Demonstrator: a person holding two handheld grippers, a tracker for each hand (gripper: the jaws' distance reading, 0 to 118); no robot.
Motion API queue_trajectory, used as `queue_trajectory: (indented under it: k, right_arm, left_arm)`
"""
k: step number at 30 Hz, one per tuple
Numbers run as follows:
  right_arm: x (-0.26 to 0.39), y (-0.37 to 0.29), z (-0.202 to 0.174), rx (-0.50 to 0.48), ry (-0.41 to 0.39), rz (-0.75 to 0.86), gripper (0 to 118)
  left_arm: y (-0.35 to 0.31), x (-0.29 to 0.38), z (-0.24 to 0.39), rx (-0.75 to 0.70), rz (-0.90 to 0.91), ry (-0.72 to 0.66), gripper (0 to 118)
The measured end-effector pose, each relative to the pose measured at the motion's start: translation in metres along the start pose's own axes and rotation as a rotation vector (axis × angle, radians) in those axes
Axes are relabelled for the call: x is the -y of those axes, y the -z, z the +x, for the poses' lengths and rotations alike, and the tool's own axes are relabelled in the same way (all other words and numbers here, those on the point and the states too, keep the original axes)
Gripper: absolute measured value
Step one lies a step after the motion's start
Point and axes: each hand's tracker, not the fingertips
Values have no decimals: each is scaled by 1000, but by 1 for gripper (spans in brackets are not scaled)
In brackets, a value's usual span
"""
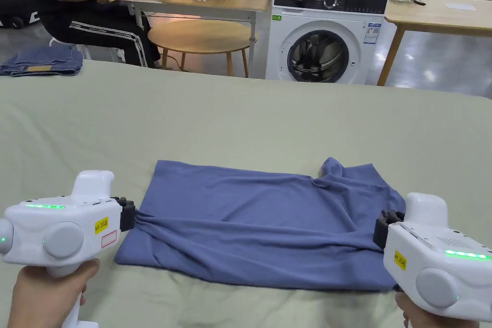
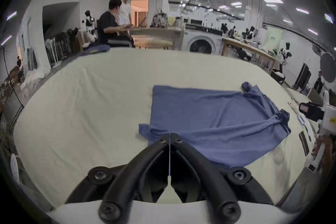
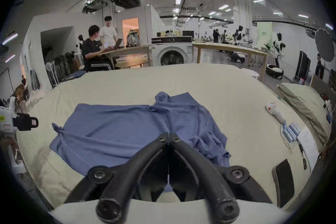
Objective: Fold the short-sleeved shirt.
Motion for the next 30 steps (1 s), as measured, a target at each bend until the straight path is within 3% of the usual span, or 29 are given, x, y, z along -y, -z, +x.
queue_trajectory:
  k: [9, 11, 13, 16, 21, 24, 26, 30]
  right_arm:
    - [17, 3, 8, 17, -11, -65, 0]
    - [22, 5, 12, 22, -9, -77, 0]
    - [24, 5, 14, 25, -7, -90, 0]
    - [28, 6, 18, 35, -5, -109, 0]
    - [34, 10, 25, 45, -6, -139, 0]
    - [36, 9, 29, 44, 1, -149, 0]
    - [34, 1, 26, 45, 3, -151, 0]
    - [37, -1, 41, 50, 16, -154, 0]
  left_arm:
    - [57, -11, -26, 42, -322, -85, 2]
    - [69, -11, -28, 55, -390, -87, 26]
    - [84, -9, -29, 46, -455, -122, 67]
    - [98, -4, -28, 7, -512, -128, 67]
    - [96, 3, -6, -85, -495, -15, 64]
    - [100, 7, -2, -93, -489, 34, 36]
    - [93, 10, -1, -23, -476, 2, 3]
    - [82, 22, -3, -36, -421, 27, 3]
